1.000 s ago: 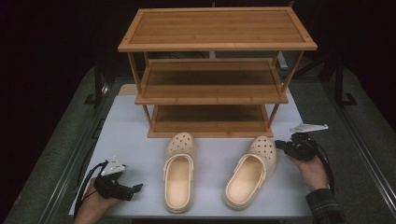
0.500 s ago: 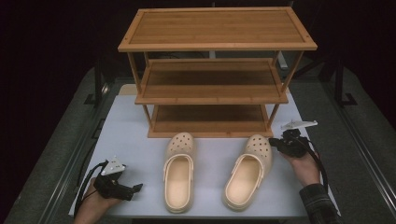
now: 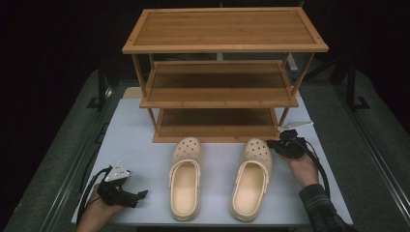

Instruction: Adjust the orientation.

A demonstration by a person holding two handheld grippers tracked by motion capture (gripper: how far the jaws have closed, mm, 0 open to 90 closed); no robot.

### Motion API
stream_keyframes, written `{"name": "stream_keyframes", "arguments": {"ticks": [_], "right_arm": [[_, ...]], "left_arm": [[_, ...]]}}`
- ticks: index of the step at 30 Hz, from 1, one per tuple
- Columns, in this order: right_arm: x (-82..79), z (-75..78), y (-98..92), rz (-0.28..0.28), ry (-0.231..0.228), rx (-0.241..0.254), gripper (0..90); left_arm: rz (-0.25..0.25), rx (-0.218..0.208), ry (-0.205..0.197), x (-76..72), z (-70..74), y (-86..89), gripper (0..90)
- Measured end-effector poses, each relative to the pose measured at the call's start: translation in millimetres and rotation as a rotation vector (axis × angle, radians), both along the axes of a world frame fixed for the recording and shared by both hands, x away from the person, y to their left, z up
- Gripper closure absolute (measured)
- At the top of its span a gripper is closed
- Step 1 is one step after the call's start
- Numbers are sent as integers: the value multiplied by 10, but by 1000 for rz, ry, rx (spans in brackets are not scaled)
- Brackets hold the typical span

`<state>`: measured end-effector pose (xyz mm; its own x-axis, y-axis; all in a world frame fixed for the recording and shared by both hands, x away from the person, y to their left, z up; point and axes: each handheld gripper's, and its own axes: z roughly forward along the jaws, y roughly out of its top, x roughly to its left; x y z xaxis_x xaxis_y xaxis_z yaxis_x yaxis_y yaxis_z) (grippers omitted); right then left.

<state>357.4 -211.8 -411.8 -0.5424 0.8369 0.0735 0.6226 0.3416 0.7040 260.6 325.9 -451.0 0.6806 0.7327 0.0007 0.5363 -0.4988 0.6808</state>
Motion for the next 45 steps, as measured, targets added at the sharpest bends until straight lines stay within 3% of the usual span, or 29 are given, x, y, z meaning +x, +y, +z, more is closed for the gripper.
{"name": "stream_keyframes", "arguments": {"ticks": [12, 16, 23, 24, 29, 33, 45], "right_arm": [[80, -6, 245, 38, 0, 3, 899], [75, 3, 239, 47, 0, 2, 898], [-174, 47, -36, 52, 10, 67, 897], [-174, 47, -36, 52, 10, 67, 897], [-506, -45, -167, 96, 43, 73, 897], [-671, -121, -139, 134, 67, 58, 897], [-607, -174, 7, 160, 89, 48, 898]], "left_arm": [[0, 0, 1, 2, 0, 0, 0], [0, 0, 0, 1, 0, 0, 0], [0, -1, -1, 0, -1, 1, 0], [0, -1, -1, 0, -1, 1, 0], [1, -1, -2, 1, -2, -1, 0], [-1, 0, -1, 4, -1, -1, 0], [-2, 0, -2, 4, -2, -1, 0]]}}
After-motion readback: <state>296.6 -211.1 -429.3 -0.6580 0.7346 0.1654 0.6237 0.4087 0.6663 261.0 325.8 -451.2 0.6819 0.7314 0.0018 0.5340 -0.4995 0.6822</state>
